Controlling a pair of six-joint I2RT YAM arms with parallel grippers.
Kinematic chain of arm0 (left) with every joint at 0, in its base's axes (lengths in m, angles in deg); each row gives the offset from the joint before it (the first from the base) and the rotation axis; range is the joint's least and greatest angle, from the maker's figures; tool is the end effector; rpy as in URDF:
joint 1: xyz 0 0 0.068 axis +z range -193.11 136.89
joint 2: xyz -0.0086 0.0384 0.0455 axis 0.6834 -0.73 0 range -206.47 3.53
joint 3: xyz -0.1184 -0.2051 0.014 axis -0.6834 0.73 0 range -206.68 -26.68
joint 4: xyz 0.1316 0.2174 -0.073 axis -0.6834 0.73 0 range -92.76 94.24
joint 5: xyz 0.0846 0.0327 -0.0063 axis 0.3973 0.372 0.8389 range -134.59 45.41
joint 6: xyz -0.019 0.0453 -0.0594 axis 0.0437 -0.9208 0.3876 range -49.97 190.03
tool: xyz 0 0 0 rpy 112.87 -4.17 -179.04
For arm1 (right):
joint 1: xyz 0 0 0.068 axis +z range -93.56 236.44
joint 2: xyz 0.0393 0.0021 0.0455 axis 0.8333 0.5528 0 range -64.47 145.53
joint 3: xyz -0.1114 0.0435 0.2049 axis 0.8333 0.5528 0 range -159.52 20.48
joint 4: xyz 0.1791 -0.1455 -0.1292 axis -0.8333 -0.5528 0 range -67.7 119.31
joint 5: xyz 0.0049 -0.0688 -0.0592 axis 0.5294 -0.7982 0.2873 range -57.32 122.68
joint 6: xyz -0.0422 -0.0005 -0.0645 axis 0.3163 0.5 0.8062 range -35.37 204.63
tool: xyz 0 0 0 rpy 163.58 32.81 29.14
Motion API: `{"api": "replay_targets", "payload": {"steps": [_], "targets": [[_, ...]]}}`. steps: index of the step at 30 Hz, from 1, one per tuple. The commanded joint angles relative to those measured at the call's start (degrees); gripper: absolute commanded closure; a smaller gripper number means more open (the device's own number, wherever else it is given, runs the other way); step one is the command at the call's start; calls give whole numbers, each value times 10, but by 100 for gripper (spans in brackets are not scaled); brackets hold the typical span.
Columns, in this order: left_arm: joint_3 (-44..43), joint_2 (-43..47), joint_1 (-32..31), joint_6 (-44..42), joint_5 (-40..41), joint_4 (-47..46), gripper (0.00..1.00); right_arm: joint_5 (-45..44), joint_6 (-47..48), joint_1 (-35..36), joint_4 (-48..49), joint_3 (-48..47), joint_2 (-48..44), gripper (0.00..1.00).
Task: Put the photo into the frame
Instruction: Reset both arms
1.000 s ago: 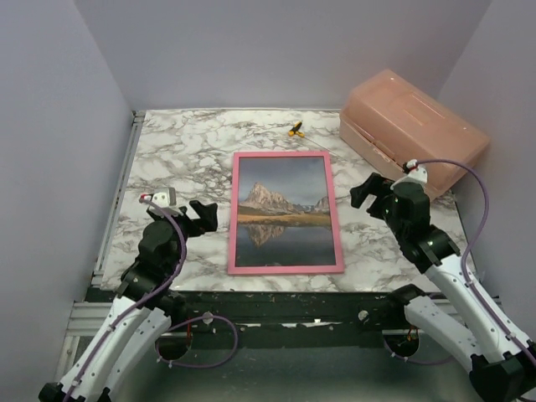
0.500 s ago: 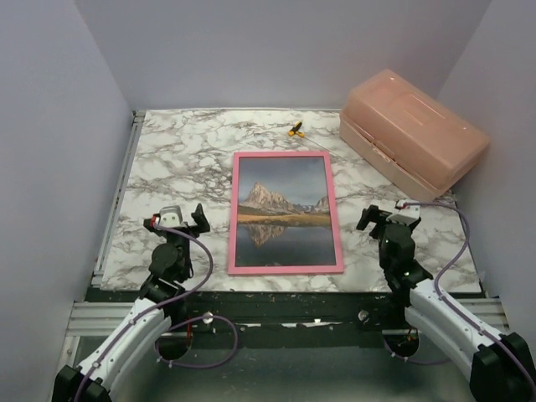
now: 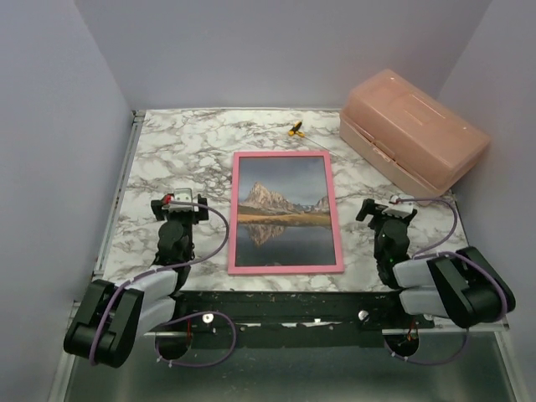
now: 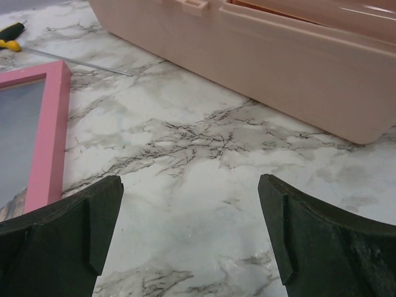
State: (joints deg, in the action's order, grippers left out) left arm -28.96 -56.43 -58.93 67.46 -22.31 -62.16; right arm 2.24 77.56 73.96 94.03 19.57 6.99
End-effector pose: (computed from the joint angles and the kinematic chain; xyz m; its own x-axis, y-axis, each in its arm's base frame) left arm 0.2226 -0.0373 0.1364 0.0237 0.0365 -0.9991 -0.1136 0.9930 0.0336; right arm 0.2168 0.0336 0.1015 -0.0690 0.0895 -0.9936 0.2314 0.9702 0.0713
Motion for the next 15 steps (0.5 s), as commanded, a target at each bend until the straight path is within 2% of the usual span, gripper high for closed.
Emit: {"api": "replay_targets", "payload": {"steps": [1, 3, 4, 6, 7, 10, 13, 15], "targets": [[-53, -40, 13, -46, -63, -52, 1, 46, 35, -24, 147, -47, 90, 0], [-31, -88, 24, -66, -101, -144, 2, 64, 43, -33, 144, -62, 117, 0], [-19, -119, 25, -74, -73, -226, 2, 76, 39, -44, 167, -60, 138, 0], [13, -165, 39, -30, -54, -309, 2, 89, 19, -69, 257, -44, 195, 0], [-3, -181, 42, -41, -44, -308, 1, 118, 17, -85, 302, -35, 219, 0], [-18, -155, 54, -21, -60, -238, 2, 126, 23, -88, 335, -31, 246, 0], [-16, -167, 54, -25, -51, -262, 2, 110, 18, -87, 275, -57, 234, 0], [-26, -165, 54, -25, -46, -244, 2, 100, 11, -88, 190, -97, 225, 0]]}}
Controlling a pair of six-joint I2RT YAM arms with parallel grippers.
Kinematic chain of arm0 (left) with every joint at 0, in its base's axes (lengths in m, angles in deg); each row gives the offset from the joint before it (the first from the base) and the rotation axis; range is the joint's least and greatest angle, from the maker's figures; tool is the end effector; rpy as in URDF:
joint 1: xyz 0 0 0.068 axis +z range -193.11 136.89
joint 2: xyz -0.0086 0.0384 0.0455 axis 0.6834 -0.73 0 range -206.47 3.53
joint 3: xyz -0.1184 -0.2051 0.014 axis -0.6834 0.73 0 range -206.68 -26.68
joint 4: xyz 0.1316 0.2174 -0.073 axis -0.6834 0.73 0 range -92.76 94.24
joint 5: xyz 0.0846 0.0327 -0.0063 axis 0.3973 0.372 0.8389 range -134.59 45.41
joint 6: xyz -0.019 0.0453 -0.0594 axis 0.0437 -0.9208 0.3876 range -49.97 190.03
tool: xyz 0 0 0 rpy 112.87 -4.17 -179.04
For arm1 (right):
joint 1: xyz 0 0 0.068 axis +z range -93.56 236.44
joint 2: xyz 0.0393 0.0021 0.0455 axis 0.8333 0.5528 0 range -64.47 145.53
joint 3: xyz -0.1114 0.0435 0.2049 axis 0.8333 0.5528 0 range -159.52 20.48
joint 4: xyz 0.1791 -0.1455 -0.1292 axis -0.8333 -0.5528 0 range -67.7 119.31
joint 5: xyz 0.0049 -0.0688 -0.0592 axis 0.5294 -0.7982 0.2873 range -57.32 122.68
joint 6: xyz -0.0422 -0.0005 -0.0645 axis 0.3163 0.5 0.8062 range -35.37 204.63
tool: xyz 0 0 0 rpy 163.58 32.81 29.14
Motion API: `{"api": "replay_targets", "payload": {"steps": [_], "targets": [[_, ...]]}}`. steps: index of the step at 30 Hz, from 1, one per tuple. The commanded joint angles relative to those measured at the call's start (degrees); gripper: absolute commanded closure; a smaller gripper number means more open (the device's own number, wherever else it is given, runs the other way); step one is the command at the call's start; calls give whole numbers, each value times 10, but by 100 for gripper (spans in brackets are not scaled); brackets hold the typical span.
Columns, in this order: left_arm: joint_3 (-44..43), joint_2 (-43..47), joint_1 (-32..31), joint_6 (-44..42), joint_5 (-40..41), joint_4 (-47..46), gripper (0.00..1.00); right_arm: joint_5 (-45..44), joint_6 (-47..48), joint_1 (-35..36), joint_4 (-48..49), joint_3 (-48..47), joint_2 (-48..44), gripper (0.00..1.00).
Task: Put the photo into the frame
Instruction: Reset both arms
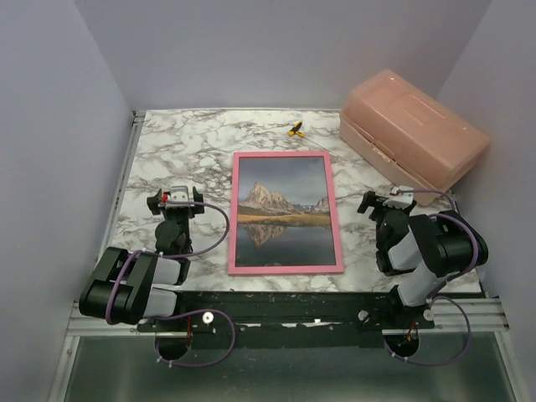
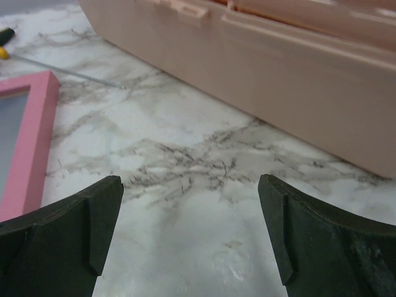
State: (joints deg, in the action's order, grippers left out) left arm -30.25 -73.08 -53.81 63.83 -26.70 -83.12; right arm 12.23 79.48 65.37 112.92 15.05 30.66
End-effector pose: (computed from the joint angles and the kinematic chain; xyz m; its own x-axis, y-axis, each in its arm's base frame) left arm 0.2322 -0.0234 0.1318 0.1111 0.0837 -0.9903 -0.1356 0.9884 0.0683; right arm 0.2370 0.0140 0.0774 -0.0867 0.0715 -0.9937 0.2064 0.9771 0.0523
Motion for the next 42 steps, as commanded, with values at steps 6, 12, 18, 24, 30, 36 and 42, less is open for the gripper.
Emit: {"api": "replay_targets", "payload": {"steps": [6, 12, 18, 24, 30, 36, 42], "targets": [[-14, 4, 3, 20, 12, -28, 2, 12, -1, -4, -16, -59, -10, 0], [-15, 3, 3, 19, 12, -27, 2, 10, -7, -5, -40, -71, -11, 0], [-15, 3, 3, 19, 12, -28, 2, 9, -7, -5, -38, -70, -11, 0], [-14, 3, 3, 19, 13, -30, 1, 10, -7, -4, -38, -70, -11, 0], [-14, 2, 3, 18, 14, -32, 1, 9, -7, -5, -39, -70, -11, 0], [-14, 2, 3, 18, 14, -33, 2, 10, -7, -5, -38, -70, -11, 0], [-14, 2, 3, 18, 14, -33, 2, 9, -7, -5, -38, -70, -11, 0]]}}
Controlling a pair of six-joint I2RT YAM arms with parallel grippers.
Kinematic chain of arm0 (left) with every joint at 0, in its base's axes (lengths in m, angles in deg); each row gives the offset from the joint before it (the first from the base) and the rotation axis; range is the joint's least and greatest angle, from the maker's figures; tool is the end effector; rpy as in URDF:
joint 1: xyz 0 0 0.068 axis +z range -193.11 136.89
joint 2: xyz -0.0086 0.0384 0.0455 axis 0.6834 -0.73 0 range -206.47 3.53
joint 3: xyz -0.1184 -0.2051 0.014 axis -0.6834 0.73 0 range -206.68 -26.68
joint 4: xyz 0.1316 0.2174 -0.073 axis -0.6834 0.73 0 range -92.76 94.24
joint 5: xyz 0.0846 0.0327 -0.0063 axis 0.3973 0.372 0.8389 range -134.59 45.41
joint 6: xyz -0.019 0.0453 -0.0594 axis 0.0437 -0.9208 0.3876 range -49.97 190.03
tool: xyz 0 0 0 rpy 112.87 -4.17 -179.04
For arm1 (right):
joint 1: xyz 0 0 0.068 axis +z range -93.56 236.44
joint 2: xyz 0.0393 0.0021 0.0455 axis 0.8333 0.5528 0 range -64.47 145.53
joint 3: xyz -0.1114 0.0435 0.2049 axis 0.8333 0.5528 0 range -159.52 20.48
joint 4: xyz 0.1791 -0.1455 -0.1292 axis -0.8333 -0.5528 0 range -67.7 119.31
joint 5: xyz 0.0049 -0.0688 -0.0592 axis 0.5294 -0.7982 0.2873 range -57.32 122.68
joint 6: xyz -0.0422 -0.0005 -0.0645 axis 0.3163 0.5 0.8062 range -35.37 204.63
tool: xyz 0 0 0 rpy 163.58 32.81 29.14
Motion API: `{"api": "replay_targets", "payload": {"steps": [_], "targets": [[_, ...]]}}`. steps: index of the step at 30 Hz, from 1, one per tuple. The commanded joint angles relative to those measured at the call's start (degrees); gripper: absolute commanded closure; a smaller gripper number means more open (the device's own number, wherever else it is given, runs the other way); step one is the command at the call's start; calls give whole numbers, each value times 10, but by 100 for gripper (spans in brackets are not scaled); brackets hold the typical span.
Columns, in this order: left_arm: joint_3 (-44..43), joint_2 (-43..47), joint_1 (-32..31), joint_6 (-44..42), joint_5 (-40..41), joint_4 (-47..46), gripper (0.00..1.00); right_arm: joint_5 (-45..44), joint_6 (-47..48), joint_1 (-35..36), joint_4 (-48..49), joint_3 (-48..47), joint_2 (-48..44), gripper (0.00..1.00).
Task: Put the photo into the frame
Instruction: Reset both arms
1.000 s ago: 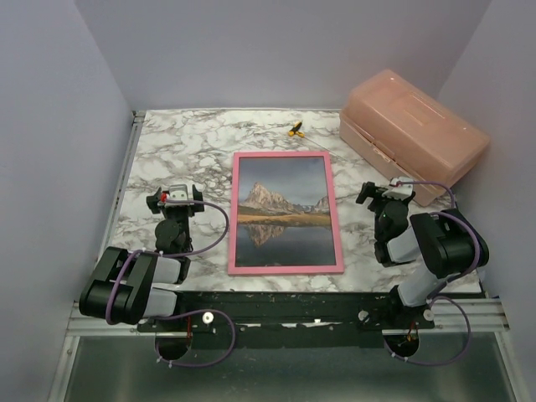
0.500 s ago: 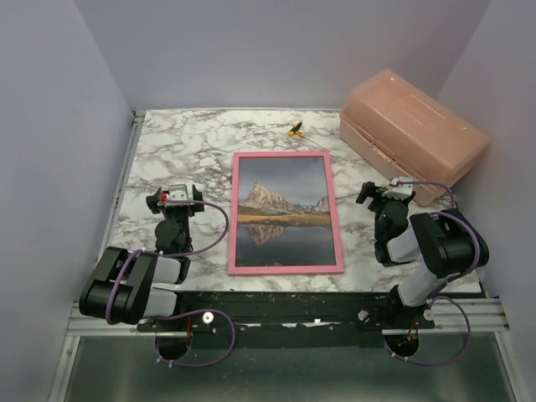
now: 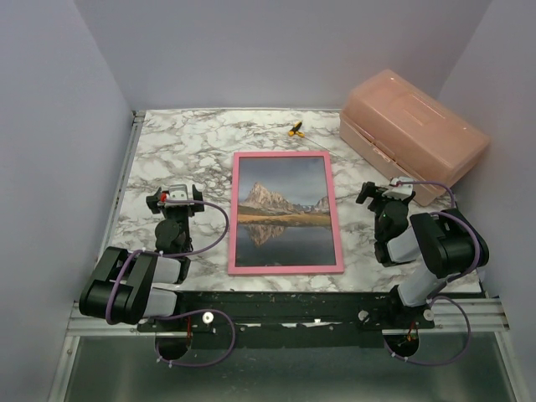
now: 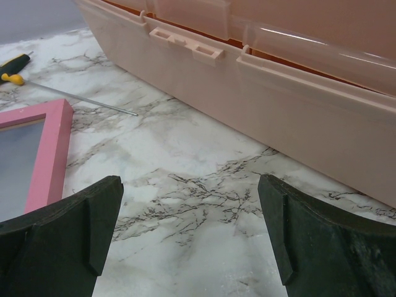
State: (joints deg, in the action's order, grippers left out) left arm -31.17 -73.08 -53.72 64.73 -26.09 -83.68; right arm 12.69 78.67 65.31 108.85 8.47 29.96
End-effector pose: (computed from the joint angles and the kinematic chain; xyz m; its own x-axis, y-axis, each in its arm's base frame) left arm 0.2351 -0.0229 0.1374 0.1373 0.0635 -0.9885 -0.1470 0.9882 0.0431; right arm 0.2655 0.0187 0.0950 -0.0294 0.0941 -0.9951 0.1966 0.9767 0.0866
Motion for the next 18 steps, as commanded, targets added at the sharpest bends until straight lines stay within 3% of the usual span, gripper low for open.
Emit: {"api": "replay_targets", "payload": {"steps": [1, 18], "targets": [[-5, 2, 2, 9, 8, -27, 2, 5, 1, -4, 2, -5, -4, 0], [-9, 4, 2, 10, 6, -16, 2, 5, 2, -4, 2, -5, -4, 0]]}}
